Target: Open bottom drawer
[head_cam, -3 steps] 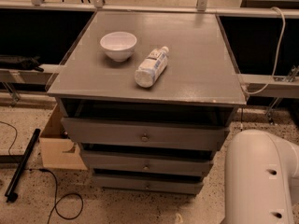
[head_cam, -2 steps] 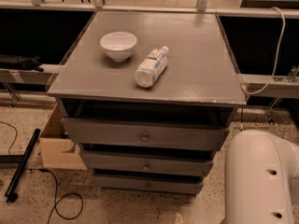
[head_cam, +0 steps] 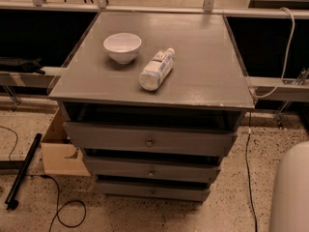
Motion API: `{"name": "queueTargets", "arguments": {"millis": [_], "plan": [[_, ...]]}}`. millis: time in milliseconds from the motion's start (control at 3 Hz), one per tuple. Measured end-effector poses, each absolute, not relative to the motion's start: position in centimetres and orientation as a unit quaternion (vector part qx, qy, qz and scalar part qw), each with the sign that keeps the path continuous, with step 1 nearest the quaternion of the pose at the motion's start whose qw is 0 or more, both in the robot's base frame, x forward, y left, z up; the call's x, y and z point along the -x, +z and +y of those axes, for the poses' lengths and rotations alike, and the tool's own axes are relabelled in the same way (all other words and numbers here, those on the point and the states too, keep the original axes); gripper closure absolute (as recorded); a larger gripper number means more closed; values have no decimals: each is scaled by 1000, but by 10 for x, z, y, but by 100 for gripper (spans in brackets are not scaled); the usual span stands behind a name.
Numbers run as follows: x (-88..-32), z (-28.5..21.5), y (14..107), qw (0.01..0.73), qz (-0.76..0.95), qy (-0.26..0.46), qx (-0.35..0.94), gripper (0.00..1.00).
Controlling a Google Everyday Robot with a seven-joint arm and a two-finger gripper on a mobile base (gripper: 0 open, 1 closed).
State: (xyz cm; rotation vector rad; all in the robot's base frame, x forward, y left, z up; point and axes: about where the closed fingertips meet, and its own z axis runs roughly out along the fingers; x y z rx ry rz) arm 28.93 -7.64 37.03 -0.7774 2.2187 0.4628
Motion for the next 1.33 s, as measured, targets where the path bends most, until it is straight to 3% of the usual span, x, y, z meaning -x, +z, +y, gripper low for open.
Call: {"name": "queueTargets", "arguments": {"millis": [667, 1333], "plan": [[-212, -127, 439, 450, 831, 141, 295, 0], [-210, -135, 466, 461, 826, 114, 303, 0]]}}
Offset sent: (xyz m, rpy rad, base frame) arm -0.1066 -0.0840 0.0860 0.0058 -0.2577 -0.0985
